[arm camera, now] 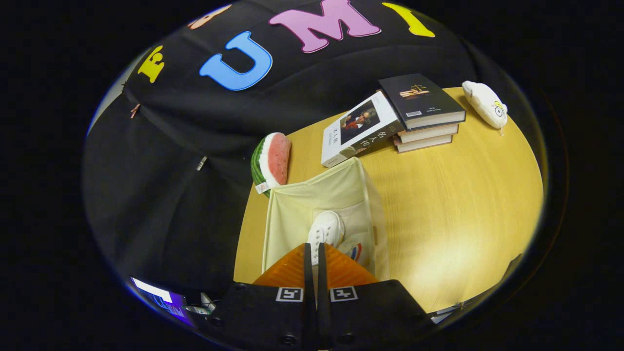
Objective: Open the storage box then place both shoes into the box .Put the left shoe in first, then the right shoe, with the right side of both shoes facing outward in a uniform manner.
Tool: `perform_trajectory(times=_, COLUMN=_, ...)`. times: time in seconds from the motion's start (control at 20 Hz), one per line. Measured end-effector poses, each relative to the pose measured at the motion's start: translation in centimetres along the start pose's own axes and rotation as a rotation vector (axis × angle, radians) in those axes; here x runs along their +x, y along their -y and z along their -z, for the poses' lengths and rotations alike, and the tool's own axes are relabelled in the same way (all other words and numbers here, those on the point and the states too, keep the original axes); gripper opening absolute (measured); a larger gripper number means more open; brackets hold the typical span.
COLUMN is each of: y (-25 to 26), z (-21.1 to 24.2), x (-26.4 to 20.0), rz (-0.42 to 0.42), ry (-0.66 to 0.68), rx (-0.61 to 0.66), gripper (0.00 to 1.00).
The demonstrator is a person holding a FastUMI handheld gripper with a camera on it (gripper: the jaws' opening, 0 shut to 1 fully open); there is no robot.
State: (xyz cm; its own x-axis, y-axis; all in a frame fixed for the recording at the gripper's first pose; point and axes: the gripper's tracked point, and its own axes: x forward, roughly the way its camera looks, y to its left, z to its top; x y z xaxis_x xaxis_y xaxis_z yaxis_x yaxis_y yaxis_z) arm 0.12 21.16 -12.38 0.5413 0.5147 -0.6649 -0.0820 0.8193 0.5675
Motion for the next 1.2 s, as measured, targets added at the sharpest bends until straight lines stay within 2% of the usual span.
perform_trajectory(times=0.35, y=1.2, z=0.5, x=1.4, rz=0.059, ry=-0.010, rx=-0.089, gripper=0.05)
perform_trajectory(times=0.75, y=0.7, z=0.0, x=0.5, rz=0.056, ry=0.016, rx=-0.057, gripper=0.05)
perform_trajectory(times=0.85, y=0.8, z=-0.6, x=-0.5, rz=0.050, ry=0.031, rx=-0.043, gripper=0.10)
perform_trajectory(times=0.9, y=0.9, z=-1.1, x=-1.3, rz=0.049, ry=0.048, rx=-0.042, gripper=0.24)
perform_trajectory(times=1.1, y=2.0, z=-3.8, x=-5.0, rz=0.044, ry=0.148, rx=-0.083, gripper=0.92)
perform_trajectory(times=1.2, y=3.4, z=-5.7, x=-7.3, rz=0.066, ry=0.217, rx=-0.139, gripper=0.99)
